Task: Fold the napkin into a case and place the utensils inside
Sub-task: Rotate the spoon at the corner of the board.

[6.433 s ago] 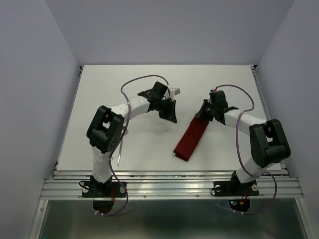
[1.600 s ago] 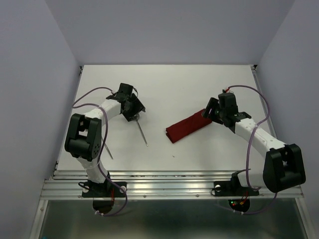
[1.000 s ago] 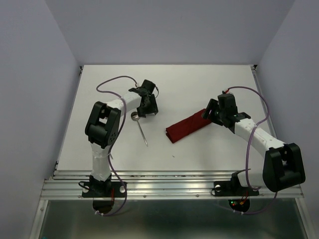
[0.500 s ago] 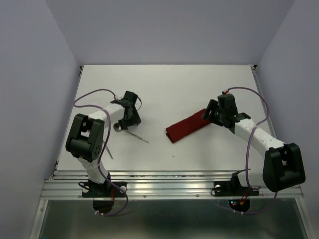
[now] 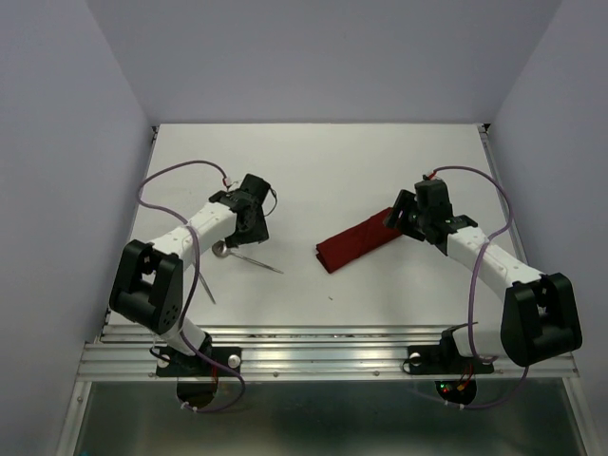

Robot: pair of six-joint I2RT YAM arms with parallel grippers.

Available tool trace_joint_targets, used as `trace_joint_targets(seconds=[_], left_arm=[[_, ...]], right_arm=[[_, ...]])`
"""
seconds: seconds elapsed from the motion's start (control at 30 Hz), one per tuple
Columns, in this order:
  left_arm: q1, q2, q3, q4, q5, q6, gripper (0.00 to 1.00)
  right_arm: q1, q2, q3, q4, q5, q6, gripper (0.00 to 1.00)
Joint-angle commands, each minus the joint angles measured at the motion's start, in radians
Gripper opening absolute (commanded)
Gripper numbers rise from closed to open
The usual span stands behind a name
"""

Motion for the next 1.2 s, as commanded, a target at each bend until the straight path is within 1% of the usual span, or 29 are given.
trace_joint_targets(seconds=[0.0, 0.07, 0.1, 0.17, 0.2, 0.23, 0.3, 0.4, 0.47, 0.7, 0.77, 0.87, 0.97, 1.0, 1.03, 1.07, 1.17], left_arm=[[-0.063, -0.058, 0.001, -0.081, -0.042, 0.003, 0.68], [-0.098, -0.059, -0.046, -0.074, -0.011, -0.014, 0.67], [-0.133, -0.059, -0.063, -0.06, 0.007, -0.019, 0.66], [-0.17, -0.056, -0.092, -0.041, 0.069, -0.033, 0.64], [-0.208, -0.055, -0.111, -0.028, 0.084, -0.048, 0.61], [-0.227, -0.056, -0.118, -0.018, 0.114, -0.05, 0.51], [-0.274, -0.059, -0.135, -0.005, 0.145, -0.06, 0.45], [-0.293, -0.053, -0.141, 0.011, 0.168, -0.059, 0.44], [-0.293, -0.035, -0.14, 0.021, 0.159, -0.047, 0.44], [-0.261, 0.135, -0.033, 0.071, 0.101, 0.015, 0.45], [-0.238, 0.168, 0.013, 0.086, 0.089, 0.047, 0.46], [-0.169, 0.232, 0.075, 0.103, 0.075, 0.079, 0.46], [-0.065, 0.313, 0.214, 0.123, 0.072, 0.127, 0.46], [-0.065, 0.313, 0.246, 0.123, 0.072, 0.127, 0.46], [-0.037, 0.339, 0.276, 0.121, 0.069, 0.145, 0.47], [-0.029, 0.352, 0.34, 0.098, 0.063, 0.151, 0.47], [-0.023, 0.367, 0.415, 0.057, 0.032, 0.183, 0.47]], right_arm=[[-0.005, -0.01, 0.012, 0.025, -0.012, 0.007, 0.66], [-0.005, -0.006, 0.014, 0.027, -0.015, 0.006, 0.66], [-0.005, -0.003, 0.014, 0.027, -0.016, 0.007, 0.66], [-0.005, 0.002, 0.017, 0.028, -0.019, 0.007, 0.66], [-0.005, 0.005, 0.017, 0.031, -0.021, 0.006, 0.65], [-0.005, 0.005, 0.018, 0.031, -0.023, 0.004, 0.66], [-0.005, 0.008, 0.018, 0.031, -0.026, 0.004, 0.66], [-0.005, 0.006, 0.014, 0.031, -0.024, 0.004, 0.66], [-0.005, 0.005, 0.009, 0.033, -0.021, 0.007, 0.66], [-0.005, -0.006, -0.002, 0.031, -0.018, 0.007, 0.66], [-0.005, -0.007, 0.001, 0.028, -0.015, 0.006, 0.65], [-0.005, -0.017, -0.003, 0.024, -0.01, 0.004, 0.65], [-0.005, -0.026, -0.009, 0.022, -0.01, 0.009, 0.66], [-0.005, -0.027, -0.011, 0.022, -0.01, 0.012, 0.66], [-0.005, -0.032, -0.015, 0.021, -0.01, 0.014, 0.66], [-0.005, -0.036, -0.017, 0.022, -0.01, 0.014, 0.66], [-0.005, -0.049, -0.023, 0.016, -0.003, 0.014, 0.66]])
